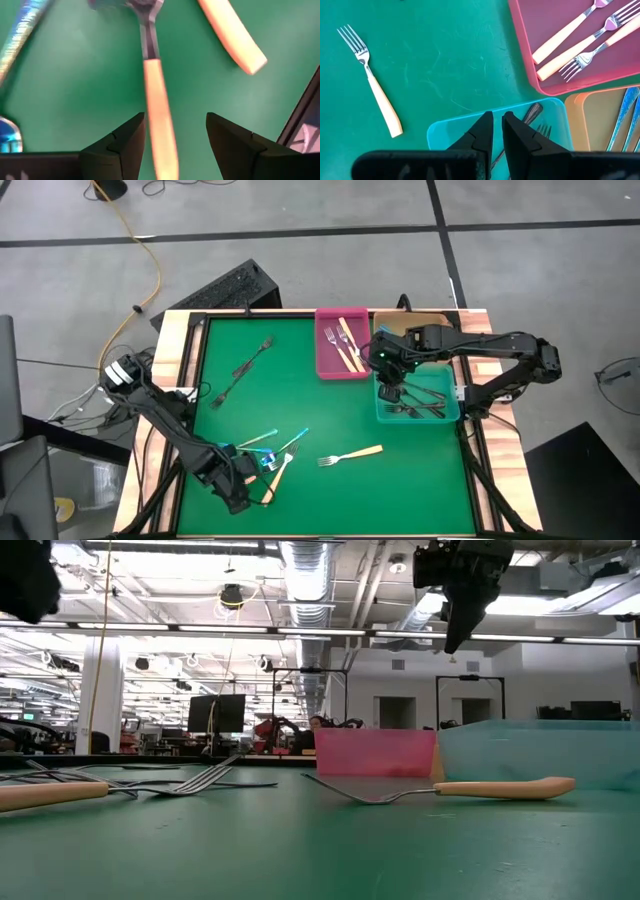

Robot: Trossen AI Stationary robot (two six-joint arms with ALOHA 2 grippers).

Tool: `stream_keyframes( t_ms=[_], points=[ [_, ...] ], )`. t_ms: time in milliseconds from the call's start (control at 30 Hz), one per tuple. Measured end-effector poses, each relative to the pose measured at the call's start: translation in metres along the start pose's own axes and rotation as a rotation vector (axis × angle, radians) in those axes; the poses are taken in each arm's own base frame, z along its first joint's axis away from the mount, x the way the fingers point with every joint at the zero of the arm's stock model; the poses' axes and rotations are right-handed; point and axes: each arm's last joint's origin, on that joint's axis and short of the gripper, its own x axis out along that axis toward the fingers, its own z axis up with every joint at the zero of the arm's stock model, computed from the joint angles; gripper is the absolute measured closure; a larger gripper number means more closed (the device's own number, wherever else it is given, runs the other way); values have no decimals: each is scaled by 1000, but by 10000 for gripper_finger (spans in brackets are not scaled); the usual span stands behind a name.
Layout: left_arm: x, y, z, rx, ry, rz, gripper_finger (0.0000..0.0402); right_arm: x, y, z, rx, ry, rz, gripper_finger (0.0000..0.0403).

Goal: Sort silverware by color (type)
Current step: Put the yellow fork into the pink bin

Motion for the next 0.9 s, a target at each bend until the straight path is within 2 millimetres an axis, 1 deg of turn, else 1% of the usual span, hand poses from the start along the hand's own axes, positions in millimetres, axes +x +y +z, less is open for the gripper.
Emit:
stream_keyframes(
  t_ms=[67,167,233,467,700,900],
  points=[
    [3,-5,0,19,14,33,209,0,0,0,0,0,0,338],
    [10,-8,-1,41,34,83,209,0,0,0,-2,0,0,338],
    [11,-10,0,49,36,89,209,0,0,0,-5,-3,0,338],
    [11,-6,-4,59,47,138,209,0,0,0,-10,-5,0,338],
    [19,-2,-6,46,55,108,212,0,0,0,-10,-5,0,338],
    [26,4,-8,18,80,69,232,0,0,1,-10,-5,0,338]
  ],
)
